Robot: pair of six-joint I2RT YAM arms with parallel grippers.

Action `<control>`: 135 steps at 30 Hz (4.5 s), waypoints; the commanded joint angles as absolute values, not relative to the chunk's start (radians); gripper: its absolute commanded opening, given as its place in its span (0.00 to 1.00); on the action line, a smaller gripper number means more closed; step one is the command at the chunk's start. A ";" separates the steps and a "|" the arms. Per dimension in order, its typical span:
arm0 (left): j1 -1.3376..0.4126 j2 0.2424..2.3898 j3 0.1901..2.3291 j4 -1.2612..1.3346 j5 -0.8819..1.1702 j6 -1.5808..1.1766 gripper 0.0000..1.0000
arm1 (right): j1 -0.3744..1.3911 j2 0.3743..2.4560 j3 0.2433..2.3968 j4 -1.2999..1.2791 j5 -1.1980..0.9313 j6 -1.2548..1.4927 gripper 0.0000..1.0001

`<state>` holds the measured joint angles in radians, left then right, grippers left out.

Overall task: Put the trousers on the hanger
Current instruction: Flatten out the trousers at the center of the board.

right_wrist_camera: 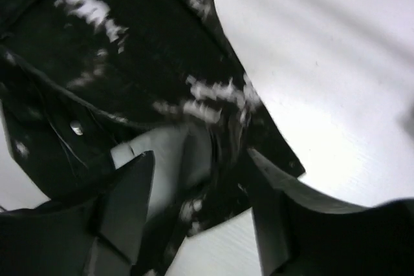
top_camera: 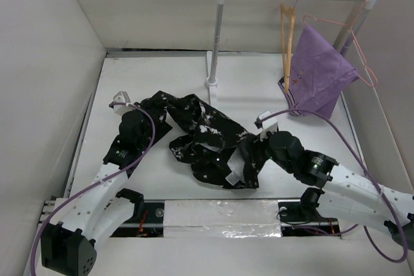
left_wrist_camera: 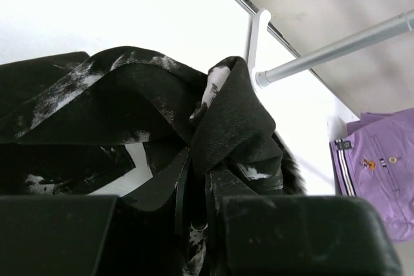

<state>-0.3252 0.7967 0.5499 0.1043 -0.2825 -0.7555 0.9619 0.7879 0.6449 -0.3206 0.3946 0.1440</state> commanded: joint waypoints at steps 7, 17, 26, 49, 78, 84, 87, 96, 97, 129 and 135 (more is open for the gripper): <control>-0.319 0.749 0.503 0.199 -0.268 -0.745 0.00 | 1.143 0.986 0.827 -0.203 0.386 0.048 0.75; -0.319 0.723 0.466 0.203 -0.256 -0.739 0.00 | 1.206 1.399 1.042 -0.046 0.548 0.126 0.84; -0.319 0.712 0.450 0.215 -0.242 -0.739 0.00 | 1.193 1.424 0.971 0.167 0.424 0.213 0.81; -0.319 0.670 0.453 0.179 -0.273 -0.742 0.00 | 1.103 1.552 0.973 0.189 0.391 0.336 0.53; 0.196 0.907 1.118 0.005 -0.044 -0.707 0.00 | 1.606 1.424 2.143 -0.655 0.735 -0.282 0.00; 0.128 0.940 1.007 0.136 0.200 -0.669 0.08 | 1.118 1.060 1.438 -0.433 0.568 -0.058 0.00; -0.002 1.015 0.968 0.175 0.192 -0.629 0.27 | 0.990 0.984 1.263 -0.402 0.540 -0.023 0.00; -0.351 1.272 0.997 0.086 -0.066 -0.551 0.59 | 0.640 1.000 1.241 -0.358 0.384 -0.089 0.00; -0.383 1.237 0.936 0.092 -0.084 -0.560 0.55 | 0.629 1.005 1.236 -0.350 0.379 -0.090 0.00; -0.801 1.430 0.465 0.459 -0.136 -0.815 0.00 | 0.649 1.032 1.149 -0.239 0.285 -0.109 0.00; -0.593 0.981 0.593 0.080 -0.304 -0.686 0.00 | 0.690 1.049 1.206 -0.284 0.282 -0.127 0.00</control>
<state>-0.6830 1.1702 0.4656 0.2394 -0.1555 -0.7708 0.6609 1.0458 1.1336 -0.3470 0.2947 -0.1120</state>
